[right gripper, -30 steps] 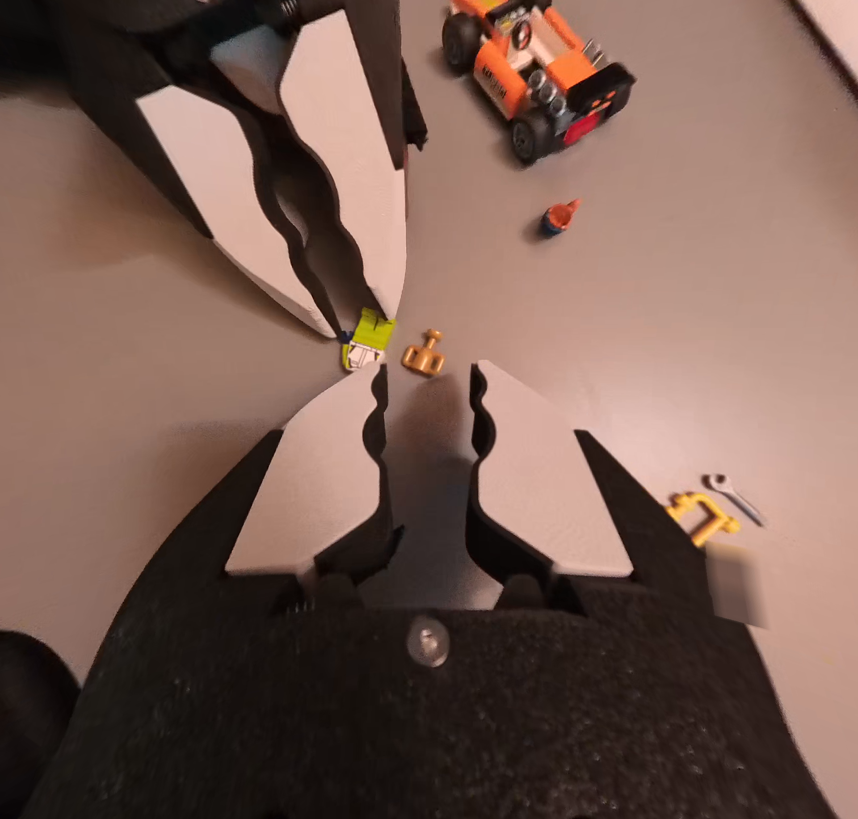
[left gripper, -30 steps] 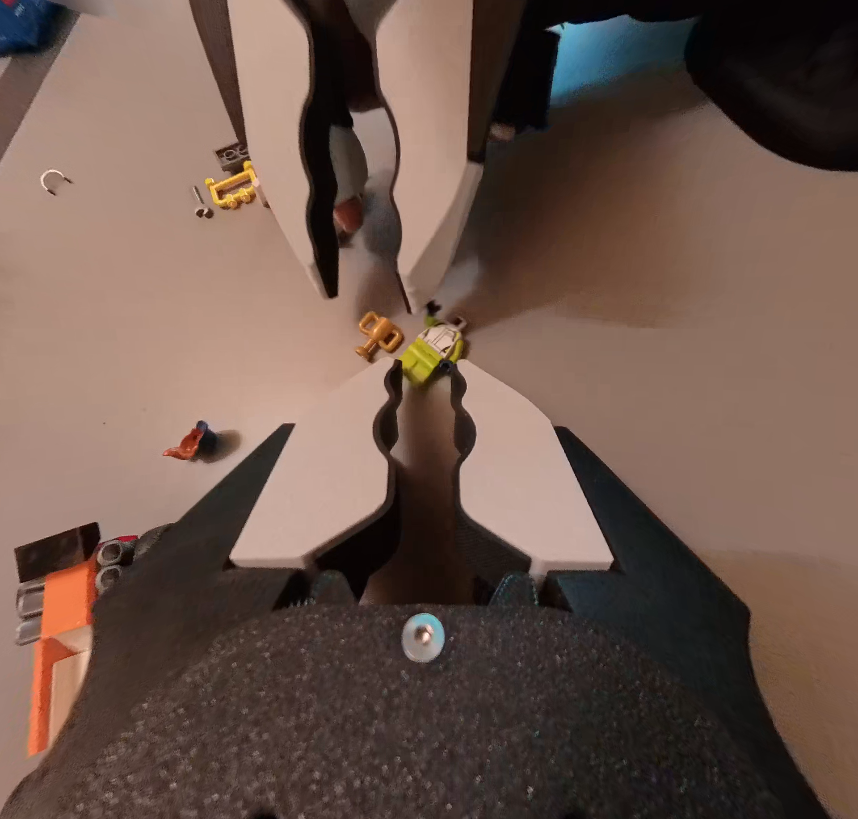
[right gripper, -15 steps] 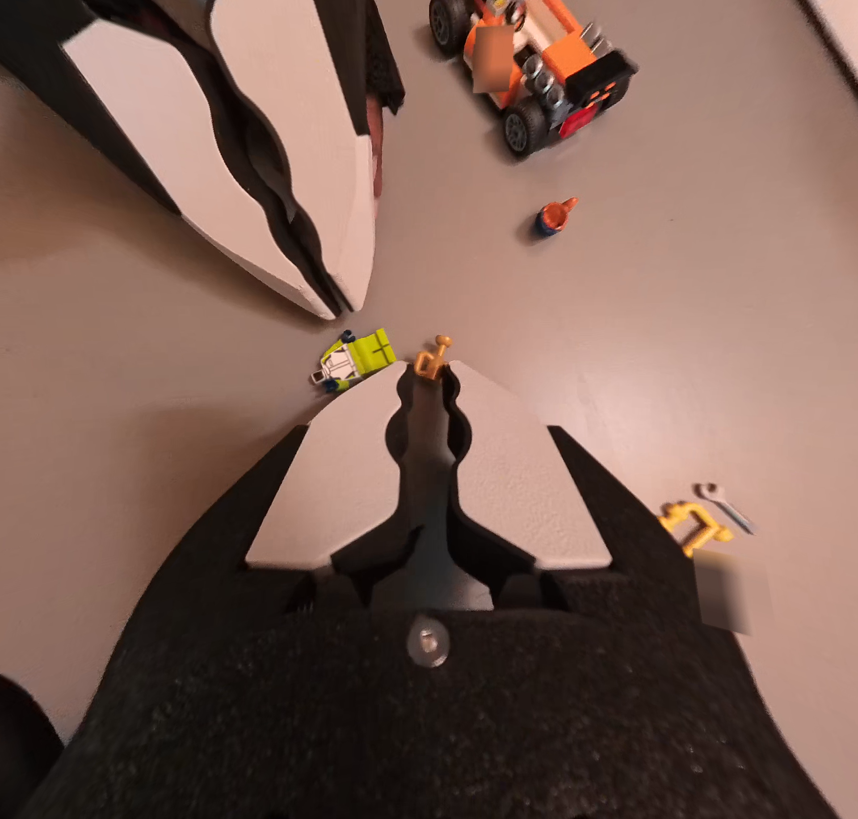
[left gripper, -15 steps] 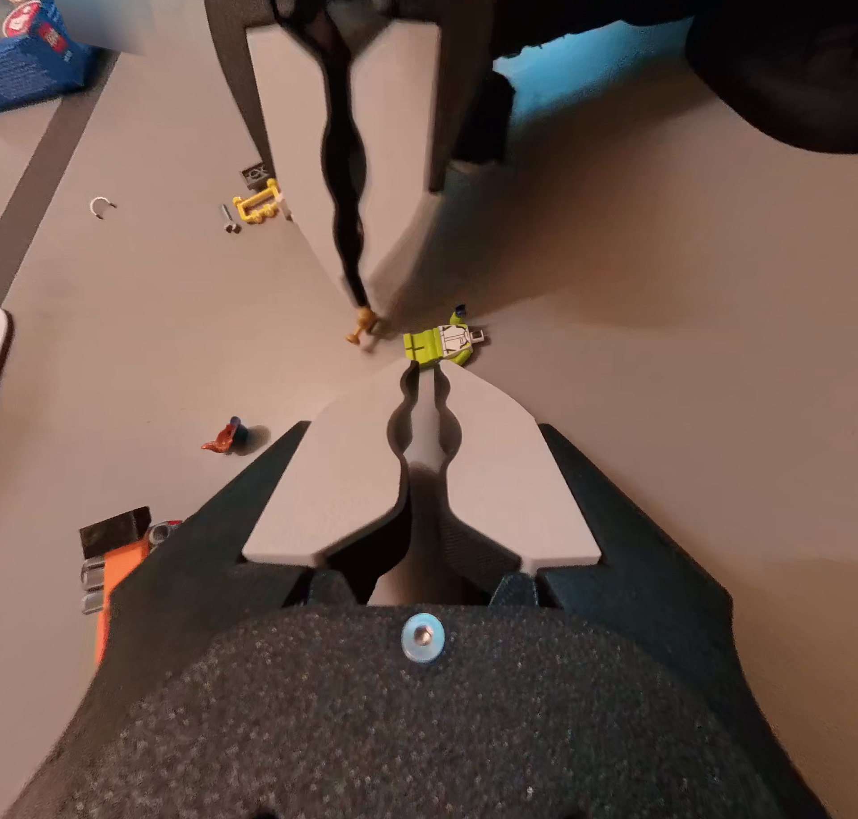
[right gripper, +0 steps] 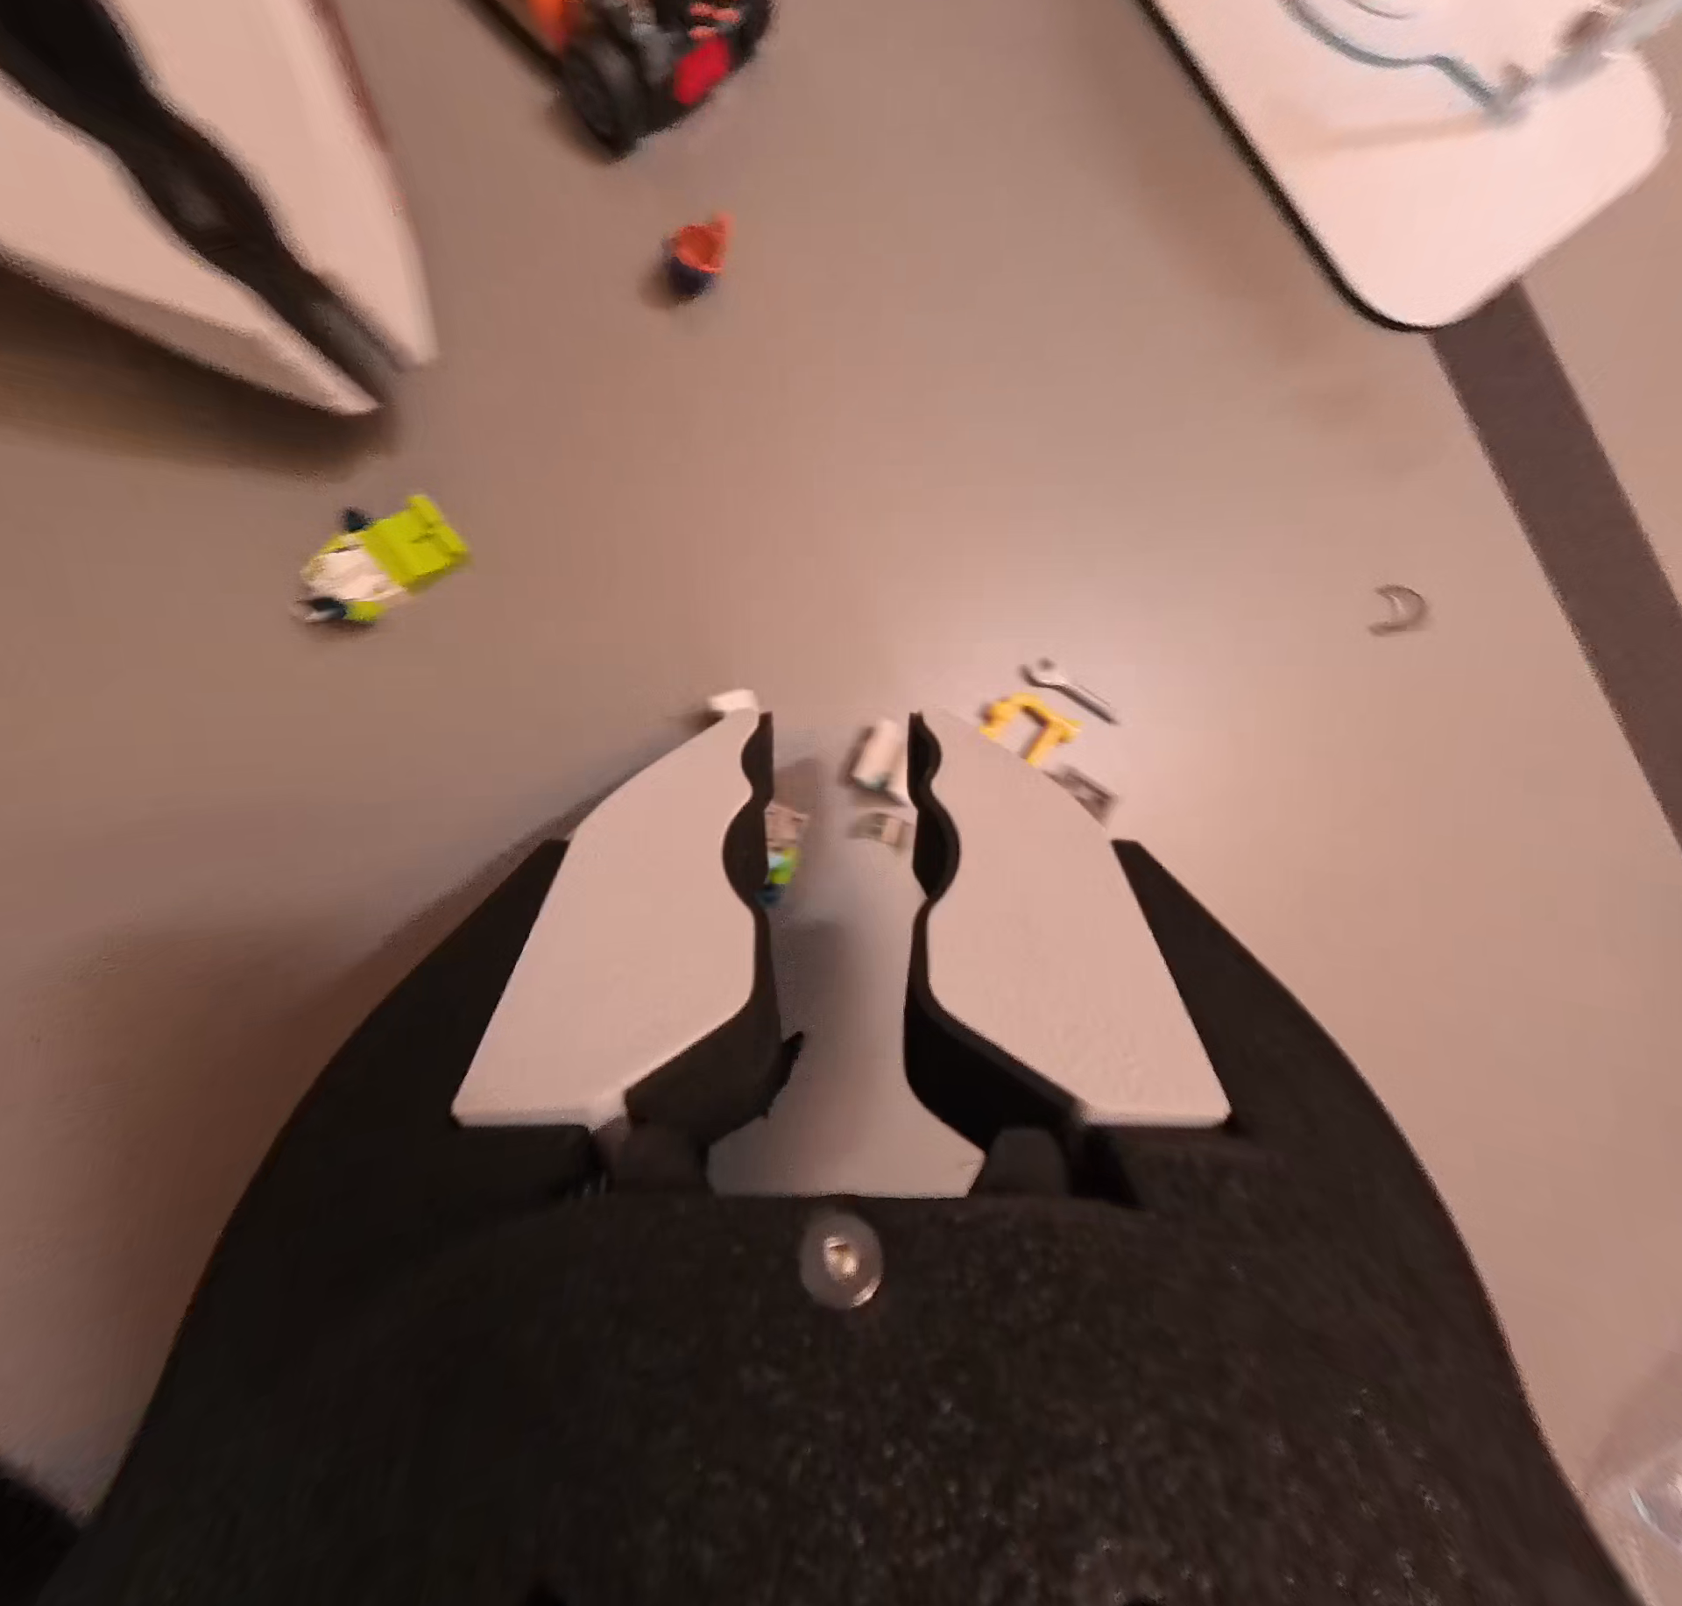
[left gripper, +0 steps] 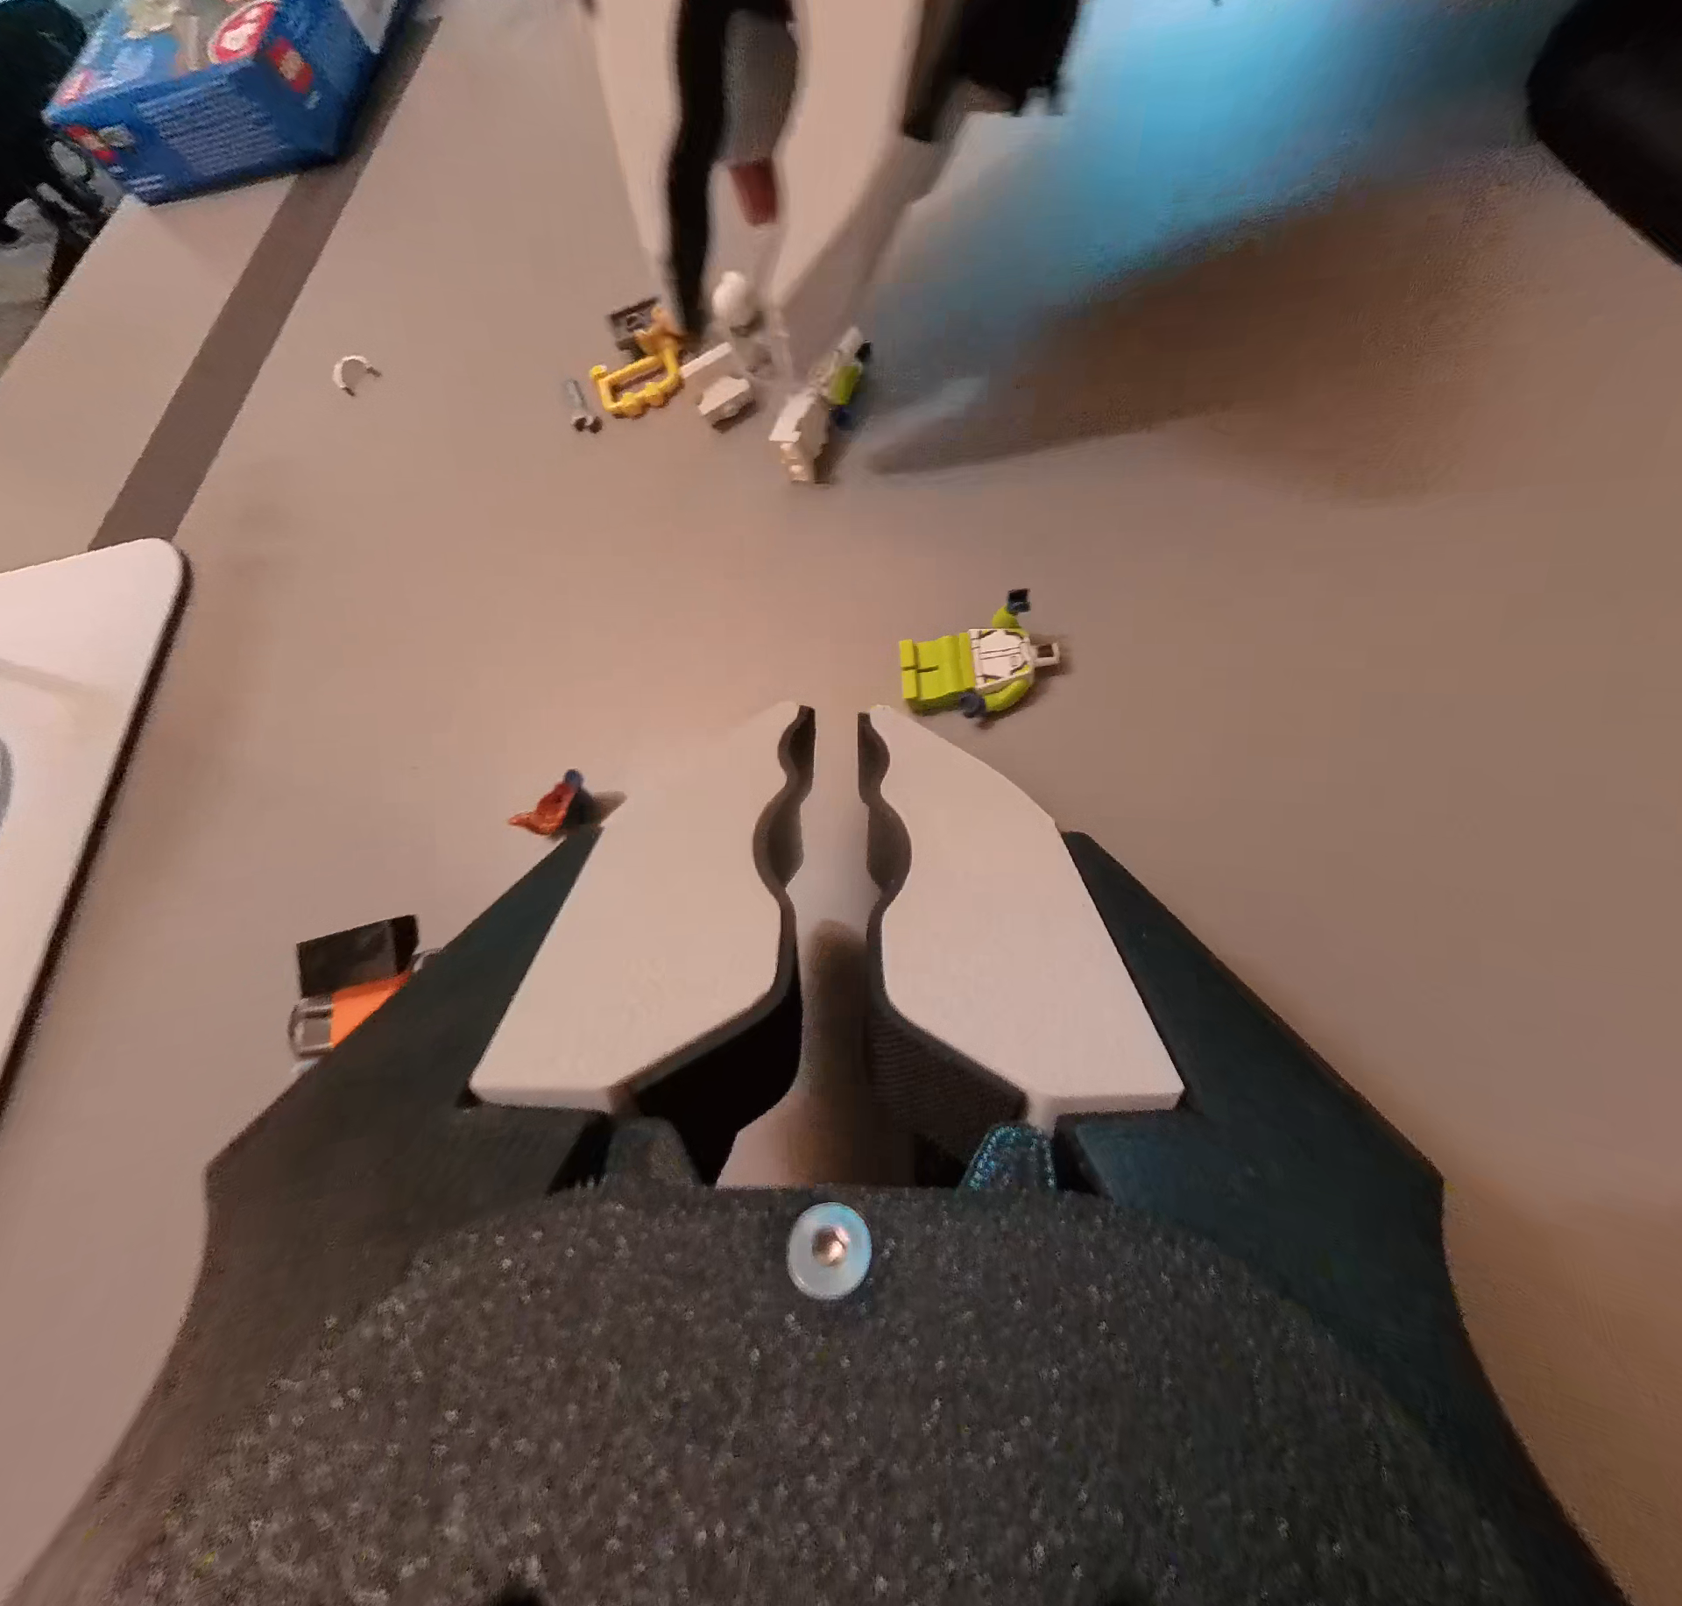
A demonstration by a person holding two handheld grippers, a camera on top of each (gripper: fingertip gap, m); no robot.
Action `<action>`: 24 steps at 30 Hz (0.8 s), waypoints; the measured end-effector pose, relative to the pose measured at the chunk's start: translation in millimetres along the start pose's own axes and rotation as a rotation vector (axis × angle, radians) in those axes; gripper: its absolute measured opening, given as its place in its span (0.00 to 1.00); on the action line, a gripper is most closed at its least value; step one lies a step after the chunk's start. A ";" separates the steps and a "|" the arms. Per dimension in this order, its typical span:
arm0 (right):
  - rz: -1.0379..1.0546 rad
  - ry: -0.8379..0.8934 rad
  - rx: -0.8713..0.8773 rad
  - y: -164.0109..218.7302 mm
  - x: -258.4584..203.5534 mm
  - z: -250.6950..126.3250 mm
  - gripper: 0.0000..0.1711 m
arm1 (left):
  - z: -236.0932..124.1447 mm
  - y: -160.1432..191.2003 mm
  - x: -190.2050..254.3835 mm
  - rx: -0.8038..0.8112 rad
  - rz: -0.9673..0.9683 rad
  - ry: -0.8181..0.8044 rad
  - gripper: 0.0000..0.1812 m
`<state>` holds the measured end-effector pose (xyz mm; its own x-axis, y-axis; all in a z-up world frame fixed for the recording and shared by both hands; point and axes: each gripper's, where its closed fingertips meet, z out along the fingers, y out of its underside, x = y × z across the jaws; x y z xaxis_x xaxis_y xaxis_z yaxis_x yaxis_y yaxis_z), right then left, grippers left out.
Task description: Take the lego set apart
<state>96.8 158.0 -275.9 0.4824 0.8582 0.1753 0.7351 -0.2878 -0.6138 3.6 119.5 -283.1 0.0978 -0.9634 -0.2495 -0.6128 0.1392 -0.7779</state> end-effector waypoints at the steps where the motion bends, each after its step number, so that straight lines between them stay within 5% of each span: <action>1: -0.020 -0.069 0.004 -3.7 -15.0 -0.2 0.16 | -1.1 0.3 -4.4 0.000 -0.005 -0.022 0.05; 5: -0.101 -0.319 -0.025 -13.1 -74.2 0.9 0.16 | -6.2 0.0 -18.9 0.013 -0.035 -0.086 0.04; 10: -0.137 -0.413 -0.093 -15.6 -106.2 19.9 0.15 | -7.8 -1.4 -20.4 0.027 -0.054 -0.085 0.04; 12: -0.148 -0.372 -0.101 -15.2 -101.6 26.6 0.00 | -8.1 -2.7 -18.0 0.038 -0.068 -0.065 0.05; 21: -0.228 -0.363 0.027 -32.4 -104.2 13.5 0.01 | -12.9 0.7 -11.2 0.052 -0.187 0.054 0.07; 24: -0.276 -0.395 0.047 -38.7 -117.9 13.8 0.14 | -13.4 0.8 -12.7 0.052 -0.185 0.045 0.07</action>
<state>5.0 73.8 -283.4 0.0476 0.9982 0.0361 0.7835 -0.0149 -0.6213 -8.6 128.8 -272.8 0.1696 -0.9827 -0.0743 -0.5465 -0.0310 -0.8369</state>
